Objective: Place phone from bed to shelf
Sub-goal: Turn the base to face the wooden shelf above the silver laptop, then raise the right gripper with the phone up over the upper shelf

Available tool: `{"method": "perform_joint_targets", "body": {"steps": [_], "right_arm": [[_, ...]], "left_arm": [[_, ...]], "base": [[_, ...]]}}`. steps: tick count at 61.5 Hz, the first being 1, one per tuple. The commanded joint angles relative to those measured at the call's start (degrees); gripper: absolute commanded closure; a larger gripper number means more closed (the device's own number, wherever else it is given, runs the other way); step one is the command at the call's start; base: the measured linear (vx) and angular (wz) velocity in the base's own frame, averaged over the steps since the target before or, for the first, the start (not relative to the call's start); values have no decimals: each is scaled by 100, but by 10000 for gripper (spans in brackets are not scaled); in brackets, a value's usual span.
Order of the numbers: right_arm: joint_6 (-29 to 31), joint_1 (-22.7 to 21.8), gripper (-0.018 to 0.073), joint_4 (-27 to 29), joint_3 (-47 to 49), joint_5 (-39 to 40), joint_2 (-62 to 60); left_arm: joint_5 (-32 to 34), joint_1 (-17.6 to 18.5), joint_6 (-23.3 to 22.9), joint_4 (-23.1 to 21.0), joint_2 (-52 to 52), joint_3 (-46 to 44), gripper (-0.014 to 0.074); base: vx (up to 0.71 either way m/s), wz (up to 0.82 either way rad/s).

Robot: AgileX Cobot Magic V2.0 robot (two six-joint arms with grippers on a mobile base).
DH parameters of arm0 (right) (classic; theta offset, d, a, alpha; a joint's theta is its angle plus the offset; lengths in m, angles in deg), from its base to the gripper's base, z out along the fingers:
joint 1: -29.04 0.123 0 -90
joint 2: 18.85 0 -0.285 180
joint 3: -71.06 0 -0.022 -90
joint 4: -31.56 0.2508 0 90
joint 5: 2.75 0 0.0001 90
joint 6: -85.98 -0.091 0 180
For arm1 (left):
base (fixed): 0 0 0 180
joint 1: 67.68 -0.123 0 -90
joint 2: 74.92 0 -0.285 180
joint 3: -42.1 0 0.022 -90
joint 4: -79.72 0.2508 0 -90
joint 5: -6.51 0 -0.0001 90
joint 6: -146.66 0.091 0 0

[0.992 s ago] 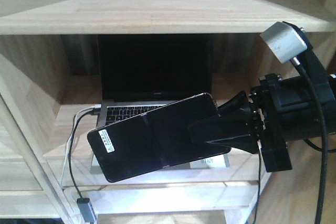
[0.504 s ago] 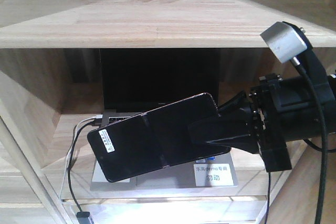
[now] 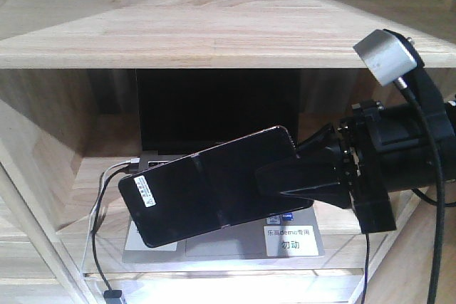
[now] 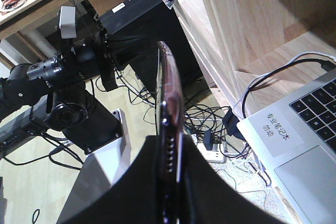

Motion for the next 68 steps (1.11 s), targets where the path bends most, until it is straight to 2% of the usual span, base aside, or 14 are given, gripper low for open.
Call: {"method": "perform_joint_targets", "body": {"steps": [1,68], "right_arm": [[19,0,561,529,136,-419,-147],[23,0,561,685,154,-360,-147]], "left_arm": [[418,18,-22,-40,30,13,596],[418,18,-22,-40,30,13,596]], "base": [[0,0],[0,0]]}}
